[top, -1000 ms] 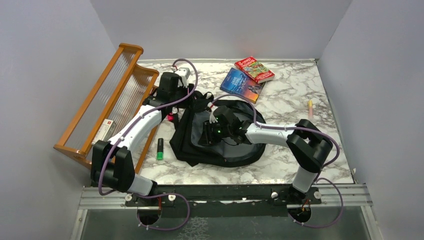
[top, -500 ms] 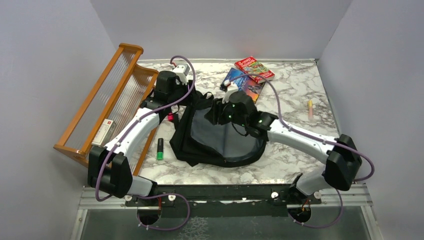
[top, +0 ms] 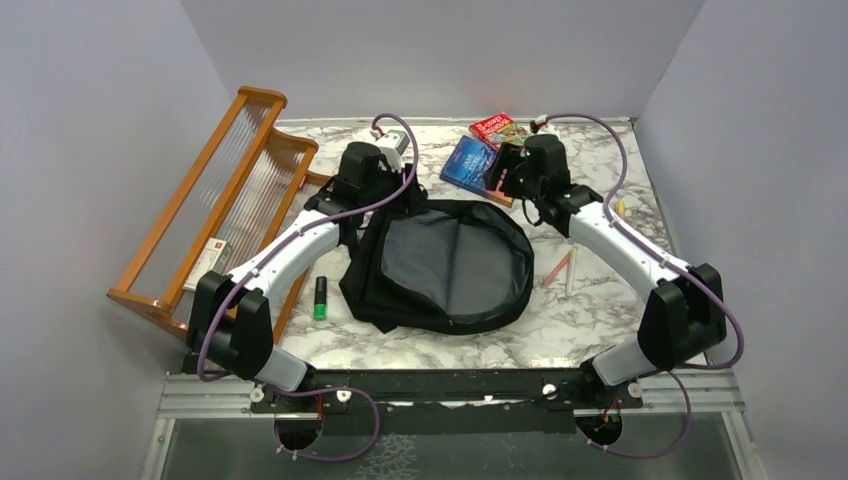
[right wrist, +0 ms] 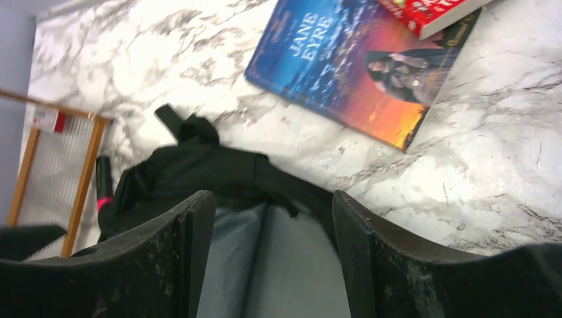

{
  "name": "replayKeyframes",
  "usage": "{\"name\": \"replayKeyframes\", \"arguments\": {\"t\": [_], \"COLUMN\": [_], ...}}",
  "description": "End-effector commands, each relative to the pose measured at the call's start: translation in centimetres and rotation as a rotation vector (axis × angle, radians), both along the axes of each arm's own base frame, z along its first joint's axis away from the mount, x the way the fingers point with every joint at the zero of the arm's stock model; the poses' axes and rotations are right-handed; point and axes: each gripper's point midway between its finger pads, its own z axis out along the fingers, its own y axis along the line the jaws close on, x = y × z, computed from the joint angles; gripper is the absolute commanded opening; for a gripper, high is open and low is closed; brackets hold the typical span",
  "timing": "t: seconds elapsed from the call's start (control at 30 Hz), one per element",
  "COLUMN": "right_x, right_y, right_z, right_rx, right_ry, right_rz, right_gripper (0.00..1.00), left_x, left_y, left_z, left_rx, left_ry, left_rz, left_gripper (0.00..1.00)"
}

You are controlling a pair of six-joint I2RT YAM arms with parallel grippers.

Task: Pack the student bag
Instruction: Adjust the student bag at the center of the board, then pick up the book from the center of the board.

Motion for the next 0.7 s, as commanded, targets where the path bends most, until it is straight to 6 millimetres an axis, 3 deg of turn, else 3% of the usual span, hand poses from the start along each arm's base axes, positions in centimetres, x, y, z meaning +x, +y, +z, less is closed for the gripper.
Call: {"name": "replayKeyframes", "arguments": {"t": [0.0, 0.13, 0.4, 0.67], "right_x": [2.9, 5.6, 11.3, 15.3], "right_y": [-2.2, -2.9, -4.5, -5.1], "right_z": [-1.2, -3.1, -7.5, -10.7], "right_rx": [0.14, 0.38, 0.663, 0.803], "right_ry": [0.076, 0.146, 0.183, 0.201], "right_rz": [-0.119, -0.167, -0.376, -0.492], "right_gripper": [0.71, 0.74, 0.74, 0.75], "left_x": [2.0, 2.6, 2.3, 1.9], "left_y": [-0.1, -0.1, -0.6, -0.2], "left_z": [1.5, 1.3, 1.0, 0.3], "left_rx": [-0.012, -0.003, -0.03, -0.02], "left_ry": [-0.051, -0.045, -0.036, -0.025], "left_rz": [0.028, 0.012, -0.021, -0.015], "left_gripper": [0.55, 0.55, 0.55, 0.55]}}
